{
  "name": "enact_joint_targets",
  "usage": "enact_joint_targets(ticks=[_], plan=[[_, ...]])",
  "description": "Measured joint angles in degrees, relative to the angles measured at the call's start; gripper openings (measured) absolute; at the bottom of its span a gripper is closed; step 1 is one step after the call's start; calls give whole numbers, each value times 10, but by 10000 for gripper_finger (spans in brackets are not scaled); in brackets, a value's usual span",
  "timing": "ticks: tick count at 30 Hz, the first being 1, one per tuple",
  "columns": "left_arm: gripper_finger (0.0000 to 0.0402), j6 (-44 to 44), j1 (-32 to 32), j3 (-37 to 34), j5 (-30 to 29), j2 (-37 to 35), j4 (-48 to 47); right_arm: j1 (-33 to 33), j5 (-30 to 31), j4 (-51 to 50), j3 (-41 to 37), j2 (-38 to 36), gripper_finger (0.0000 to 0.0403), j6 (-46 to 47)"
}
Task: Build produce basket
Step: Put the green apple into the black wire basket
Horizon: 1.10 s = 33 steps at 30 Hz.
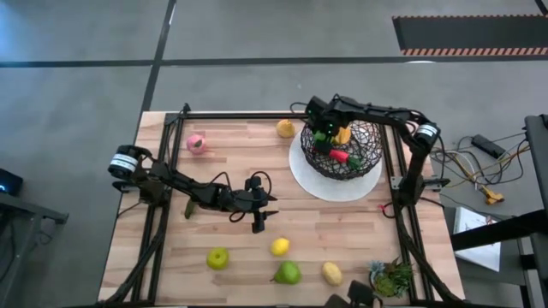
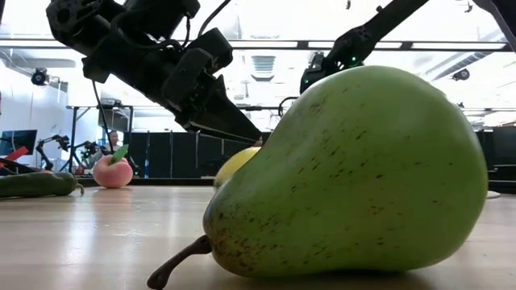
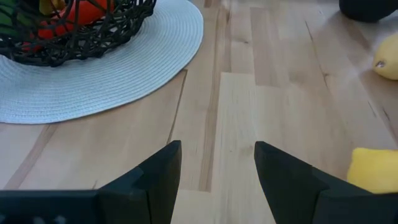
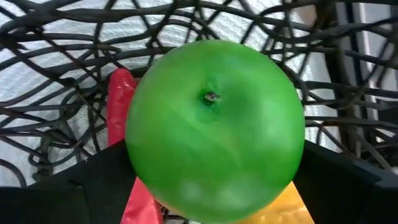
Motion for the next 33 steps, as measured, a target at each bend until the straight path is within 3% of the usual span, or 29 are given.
enact_joint_targets(ticks=[8,14,19,33], plan=[[189,-2,0,0,1,0,0,-6,20,7,-11,-63,369,26],[189,-2,0,0,2,0,0,-6,9,48,-66,-104,370,43],[189,-2,0,0,2,0,0,-6,7,71,-94,-98,370,28],[189,-2,0,2,3,0,0,-6,-19,78,-77,-72,370,12]])
